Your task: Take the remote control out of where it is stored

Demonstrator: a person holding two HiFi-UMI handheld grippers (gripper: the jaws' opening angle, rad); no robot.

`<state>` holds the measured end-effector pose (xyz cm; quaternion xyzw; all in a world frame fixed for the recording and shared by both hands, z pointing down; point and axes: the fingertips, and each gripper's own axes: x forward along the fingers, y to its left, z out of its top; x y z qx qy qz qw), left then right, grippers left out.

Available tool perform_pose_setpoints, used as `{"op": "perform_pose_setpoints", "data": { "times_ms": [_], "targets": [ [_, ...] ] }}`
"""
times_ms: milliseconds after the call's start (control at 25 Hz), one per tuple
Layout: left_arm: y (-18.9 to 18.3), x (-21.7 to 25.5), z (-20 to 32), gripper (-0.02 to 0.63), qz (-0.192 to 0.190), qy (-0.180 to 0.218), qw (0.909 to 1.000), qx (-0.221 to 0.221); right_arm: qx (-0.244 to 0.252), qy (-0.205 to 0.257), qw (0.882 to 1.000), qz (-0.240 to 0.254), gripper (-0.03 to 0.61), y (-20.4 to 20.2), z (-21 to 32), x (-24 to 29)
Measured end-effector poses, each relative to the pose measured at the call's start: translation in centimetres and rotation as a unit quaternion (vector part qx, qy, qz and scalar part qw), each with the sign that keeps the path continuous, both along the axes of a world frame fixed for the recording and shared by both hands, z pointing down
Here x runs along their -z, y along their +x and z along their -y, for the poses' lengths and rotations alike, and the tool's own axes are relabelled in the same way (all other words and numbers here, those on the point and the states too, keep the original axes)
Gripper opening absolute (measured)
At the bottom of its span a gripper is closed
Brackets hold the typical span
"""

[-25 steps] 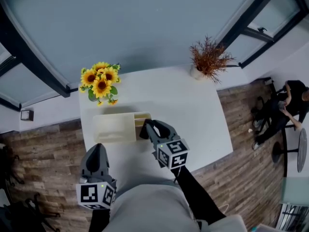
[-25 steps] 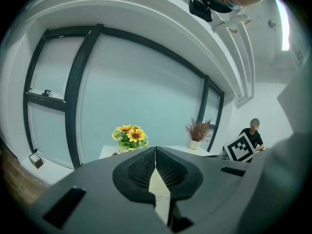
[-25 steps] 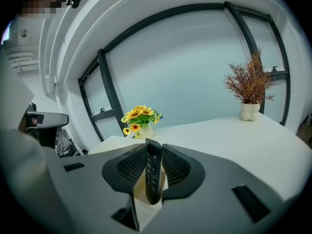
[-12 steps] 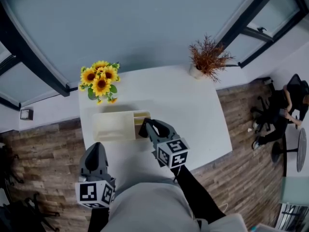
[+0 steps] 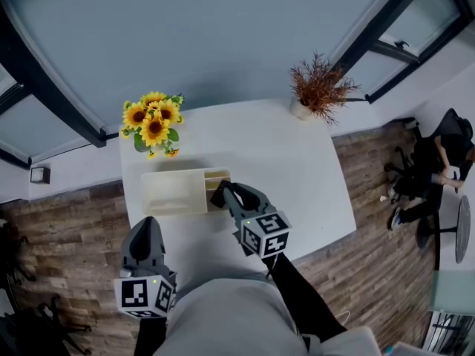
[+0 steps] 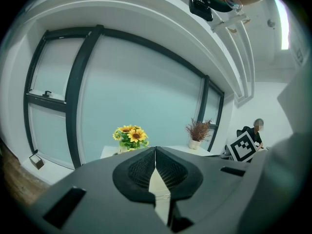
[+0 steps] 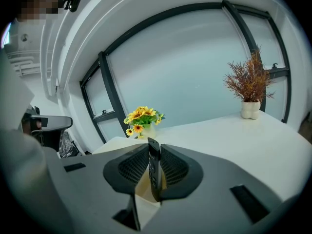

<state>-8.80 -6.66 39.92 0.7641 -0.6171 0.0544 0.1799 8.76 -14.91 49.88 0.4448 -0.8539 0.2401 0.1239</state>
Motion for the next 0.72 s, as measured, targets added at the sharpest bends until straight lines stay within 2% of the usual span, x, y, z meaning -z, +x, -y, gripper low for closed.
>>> {"op": "perform_pose_setpoints", "data": {
  "times_ms": [720],
  "targets": [
    [0.06,-0.05,-0.07,0.009,-0.003,0.001,1.0,0.0,0.004,-0.002,1.0,0.006,0.074,-0.34,-0.34,0.63]
  ]
}}
